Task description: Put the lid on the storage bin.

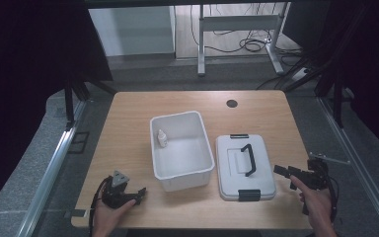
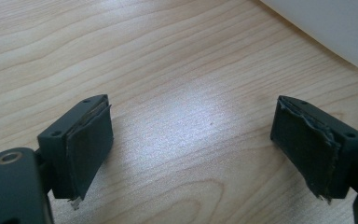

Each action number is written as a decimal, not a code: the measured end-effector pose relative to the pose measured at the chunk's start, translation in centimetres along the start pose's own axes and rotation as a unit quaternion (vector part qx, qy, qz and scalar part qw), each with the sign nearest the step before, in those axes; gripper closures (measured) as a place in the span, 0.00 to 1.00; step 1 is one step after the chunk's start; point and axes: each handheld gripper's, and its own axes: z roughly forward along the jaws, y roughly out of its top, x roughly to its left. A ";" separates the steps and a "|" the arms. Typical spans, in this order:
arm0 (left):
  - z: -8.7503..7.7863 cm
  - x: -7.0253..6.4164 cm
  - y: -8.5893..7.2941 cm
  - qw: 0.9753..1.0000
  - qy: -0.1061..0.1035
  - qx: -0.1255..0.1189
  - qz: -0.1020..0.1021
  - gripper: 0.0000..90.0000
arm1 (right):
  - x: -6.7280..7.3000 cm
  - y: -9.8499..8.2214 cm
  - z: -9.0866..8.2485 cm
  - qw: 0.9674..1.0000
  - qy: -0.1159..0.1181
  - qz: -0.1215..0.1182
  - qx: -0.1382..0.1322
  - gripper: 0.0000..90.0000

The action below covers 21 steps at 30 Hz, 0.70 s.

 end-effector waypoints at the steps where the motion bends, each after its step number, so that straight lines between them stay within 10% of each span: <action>1: 0.0 0.0 0.0 1.000 0.000 0.001 0.001 0.14 | -0.2 0.1 0.1 1.000 -0.001 0.000 0.005 0.28; 21: 0.1 0.2 -0.1 1.000 -0.007 -0.005 0.007 0.14 | 0.3 0.0 0.4 0.999 -0.017 0.014 0.027 0.29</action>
